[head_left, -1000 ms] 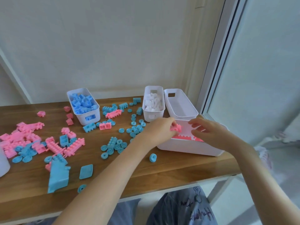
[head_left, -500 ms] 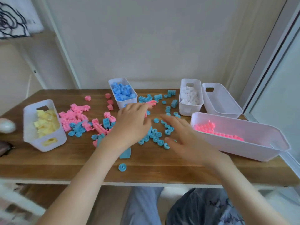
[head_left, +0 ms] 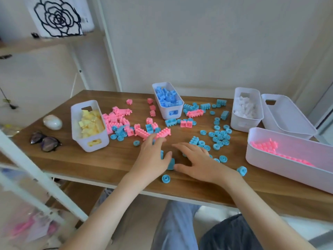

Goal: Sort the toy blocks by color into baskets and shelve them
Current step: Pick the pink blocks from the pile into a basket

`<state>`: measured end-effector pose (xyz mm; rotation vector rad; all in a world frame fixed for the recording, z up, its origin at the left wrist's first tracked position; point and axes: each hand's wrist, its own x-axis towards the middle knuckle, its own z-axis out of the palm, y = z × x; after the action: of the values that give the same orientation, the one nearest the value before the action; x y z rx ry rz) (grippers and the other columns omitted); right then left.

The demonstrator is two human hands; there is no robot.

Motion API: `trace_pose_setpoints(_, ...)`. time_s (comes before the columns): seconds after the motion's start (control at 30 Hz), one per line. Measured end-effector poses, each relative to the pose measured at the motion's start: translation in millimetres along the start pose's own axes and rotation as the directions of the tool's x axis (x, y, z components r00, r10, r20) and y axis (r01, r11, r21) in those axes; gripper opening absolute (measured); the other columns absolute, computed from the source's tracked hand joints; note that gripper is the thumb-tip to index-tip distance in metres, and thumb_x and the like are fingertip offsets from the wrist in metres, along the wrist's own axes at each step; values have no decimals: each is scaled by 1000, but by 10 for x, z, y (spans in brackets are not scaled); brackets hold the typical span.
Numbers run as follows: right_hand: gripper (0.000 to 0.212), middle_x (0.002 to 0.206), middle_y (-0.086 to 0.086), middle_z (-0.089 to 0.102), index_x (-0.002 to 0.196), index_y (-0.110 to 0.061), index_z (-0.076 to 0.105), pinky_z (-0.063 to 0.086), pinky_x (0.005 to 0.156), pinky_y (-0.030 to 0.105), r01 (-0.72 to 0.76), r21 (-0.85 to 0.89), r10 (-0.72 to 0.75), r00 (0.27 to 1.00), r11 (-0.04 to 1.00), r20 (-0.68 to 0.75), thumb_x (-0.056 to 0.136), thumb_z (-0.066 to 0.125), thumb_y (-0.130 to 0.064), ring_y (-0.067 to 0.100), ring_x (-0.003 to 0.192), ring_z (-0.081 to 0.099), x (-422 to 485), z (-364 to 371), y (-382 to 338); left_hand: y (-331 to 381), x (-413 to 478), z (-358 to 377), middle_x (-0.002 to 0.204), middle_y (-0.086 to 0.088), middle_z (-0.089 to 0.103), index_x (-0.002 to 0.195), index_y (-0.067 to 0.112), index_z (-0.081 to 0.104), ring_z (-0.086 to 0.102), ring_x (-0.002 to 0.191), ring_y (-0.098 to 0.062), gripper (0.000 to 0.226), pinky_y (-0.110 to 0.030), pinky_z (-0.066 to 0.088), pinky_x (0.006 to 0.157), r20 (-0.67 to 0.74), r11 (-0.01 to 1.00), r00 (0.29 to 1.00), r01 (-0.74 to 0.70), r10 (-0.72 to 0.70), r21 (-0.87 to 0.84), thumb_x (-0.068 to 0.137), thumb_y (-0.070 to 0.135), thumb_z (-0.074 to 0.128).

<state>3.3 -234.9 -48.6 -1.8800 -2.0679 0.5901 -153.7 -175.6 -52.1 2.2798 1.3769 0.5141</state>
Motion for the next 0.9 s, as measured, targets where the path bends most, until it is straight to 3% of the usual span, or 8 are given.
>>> trace_pose_setpoints(0.13,62,149,-6,29,146,-28,22,18,116,40,-36,53,40,997,998,-72,93,52,-28,14,139,23,-12,-30,97,152,151,178,147,5,27,133,22,45,24,140,-13,38,-23,25,107,-7,990,992,-123,123,-71,95,25,52)
trace_pose_setpoints(0.3,72,149,-3,28,149,-24,14,23,114,44,-75,154,95,987,985,-127,89,51,-11,15,138,23,-53,-87,170,403,318,371,141,2,35,137,17,38,32,133,-12,47,-18,27,100,-29,962,985,-172,170,-212,93,17,55)
trace_pose_setpoints(0.4,71,143,-5,34,147,-24,21,27,112,39,-37,165,66,982,986,-176,86,51,-2,13,134,27,-72,-128,221,513,343,429,145,1,31,139,17,34,27,136,-12,50,-20,24,107,13,931,978,-196,210,-308,93,18,55)
trace_pose_setpoints(0.5,72,133,-12,39,142,-29,27,31,107,27,32,223,30,963,974,-268,83,49,5,1,124,33,-63,-187,225,472,373,381,138,7,43,129,23,47,31,132,-11,35,-37,23,113,-175,933,953,-282,246,-223,94,28,51)
trace_pose_setpoints(0.57,76,137,-15,36,144,-32,22,30,104,20,50,266,33,954,963,-298,84,49,6,-4,124,32,2,-233,204,397,411,224,132,12,48,122,28,54,32,129,-7,27,-35,20,110,-301,940,932,-272,203,-206,96,32,46)
trace_pose_setpoints(0.67,64,136,-12,40,143,-28,27,32,94,7,48,232,23,955,972,-297,89,48,2,-3,119,37,225,-310,155,125,502,-43,128,12,52,116,29,59,33,127,-11,31,-37,17,106,-384,987,915,-150,119,-51,95,13,43)
trace_pose_setpoints(0.77,53,138,-3,47,139,-22,38,35,93,16,53,168,-20,981,984,-191,91,49,-4,8,123,45,562,-342,75,-274,577,-176,129,8,50,122,30,56,31,128,-15,52,-36,8,105,-346,986,938,48,11,162,83,-4,46)
trace_pose_setpoints(0.9,51,138,4,48,138,-26,39,40,101,30,-8,52,13,996,999,-85,91,52,-13,20,126,45,996,-283,-6,-677,624,-159,141,5,42,137,33,44,23,135,-18,47,-42,7,109,-206,935,979,79,-6,345,96,10,42)
